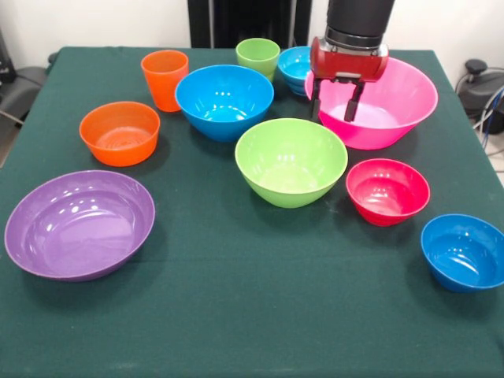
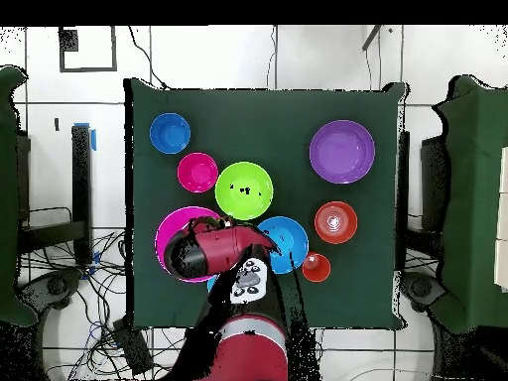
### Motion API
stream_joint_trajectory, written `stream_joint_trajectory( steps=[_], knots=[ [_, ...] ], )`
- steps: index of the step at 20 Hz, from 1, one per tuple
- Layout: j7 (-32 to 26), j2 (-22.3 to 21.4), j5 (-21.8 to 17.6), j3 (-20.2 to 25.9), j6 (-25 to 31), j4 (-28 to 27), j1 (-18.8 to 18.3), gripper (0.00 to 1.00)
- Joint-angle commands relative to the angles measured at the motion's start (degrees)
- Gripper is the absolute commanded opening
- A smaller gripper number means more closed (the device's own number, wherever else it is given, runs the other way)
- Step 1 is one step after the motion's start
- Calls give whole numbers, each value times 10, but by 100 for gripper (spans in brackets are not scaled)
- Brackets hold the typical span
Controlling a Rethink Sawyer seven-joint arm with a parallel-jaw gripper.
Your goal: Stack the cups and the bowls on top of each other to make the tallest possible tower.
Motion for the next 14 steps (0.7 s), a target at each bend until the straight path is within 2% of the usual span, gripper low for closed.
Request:
stream_joint_trajectory(
  steps=[1, 14],
  knots=[
    [68, 31, 0, 54, -23, 8, 2, 100],
    [59, 35, -11, 45, -26, -1, 9, 100]
  ],
)
